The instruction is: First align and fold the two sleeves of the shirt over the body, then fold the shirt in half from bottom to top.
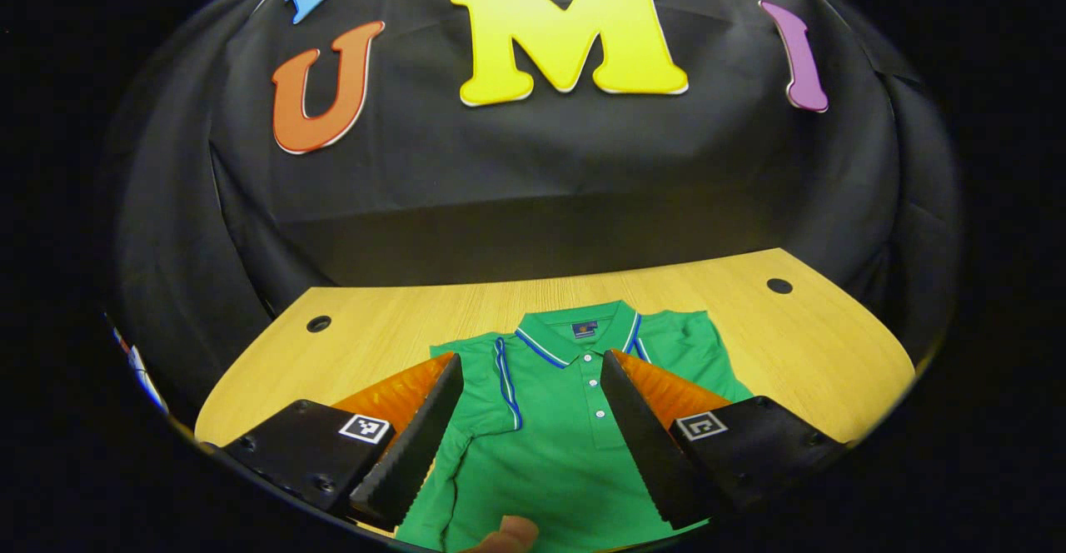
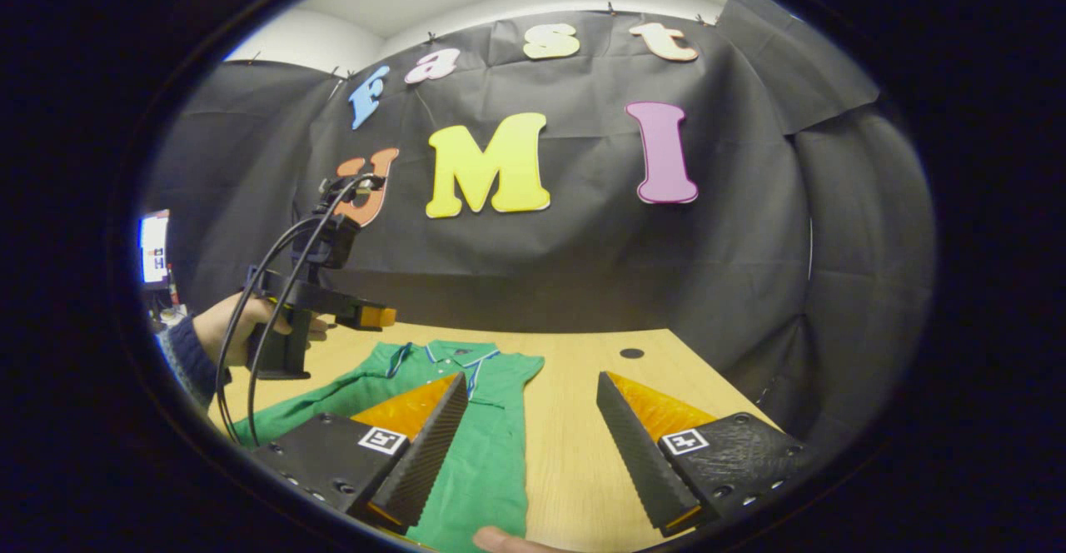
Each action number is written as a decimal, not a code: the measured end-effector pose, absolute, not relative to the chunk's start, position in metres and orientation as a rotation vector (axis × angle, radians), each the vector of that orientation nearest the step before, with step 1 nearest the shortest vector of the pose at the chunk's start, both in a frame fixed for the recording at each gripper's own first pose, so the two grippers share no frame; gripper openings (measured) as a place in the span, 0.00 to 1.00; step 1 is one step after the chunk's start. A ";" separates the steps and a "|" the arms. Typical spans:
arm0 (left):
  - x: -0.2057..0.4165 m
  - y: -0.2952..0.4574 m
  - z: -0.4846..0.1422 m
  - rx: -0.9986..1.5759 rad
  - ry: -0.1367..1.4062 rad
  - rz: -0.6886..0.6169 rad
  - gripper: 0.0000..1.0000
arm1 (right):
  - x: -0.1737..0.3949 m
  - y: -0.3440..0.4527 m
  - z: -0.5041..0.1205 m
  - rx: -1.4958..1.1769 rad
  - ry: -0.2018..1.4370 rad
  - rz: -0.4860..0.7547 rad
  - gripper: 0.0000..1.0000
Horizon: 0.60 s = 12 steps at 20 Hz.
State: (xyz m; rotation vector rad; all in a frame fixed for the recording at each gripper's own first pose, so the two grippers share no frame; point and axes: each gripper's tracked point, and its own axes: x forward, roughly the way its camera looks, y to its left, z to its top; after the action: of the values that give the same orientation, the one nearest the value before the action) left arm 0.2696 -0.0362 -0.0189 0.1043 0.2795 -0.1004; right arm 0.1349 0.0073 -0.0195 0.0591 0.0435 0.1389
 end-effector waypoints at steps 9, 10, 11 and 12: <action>0.131 0.005 0.007 0.077 0.173 -0.093 1.00 | 0.067 0.022 0.005 0.022 0.035 0.108 0.95; 0.117 0.010 0.000 0.072 0.174 -0.095 1.00 | 0.057 0.024 -0.004 0.016 0.048 0.103 0.95; 0.103 0.019 -0.010 0.075 0.171 -0.085 1.00 | 0.051 0.023 -0.013 0.025 0.061 0.093 0.95; 0.090 0.025 -0.022 0.086 0.182 -0.078 1.00 | 0.045 0.023 -0.023 0.033 0.078 0.085 0.96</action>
State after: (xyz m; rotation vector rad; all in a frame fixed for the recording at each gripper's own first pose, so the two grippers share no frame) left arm 0.0903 0.0253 -0.0219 0.0861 0.1815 -0.0778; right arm 0.0453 0.0229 -0.0232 0.0327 0.0781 0.0845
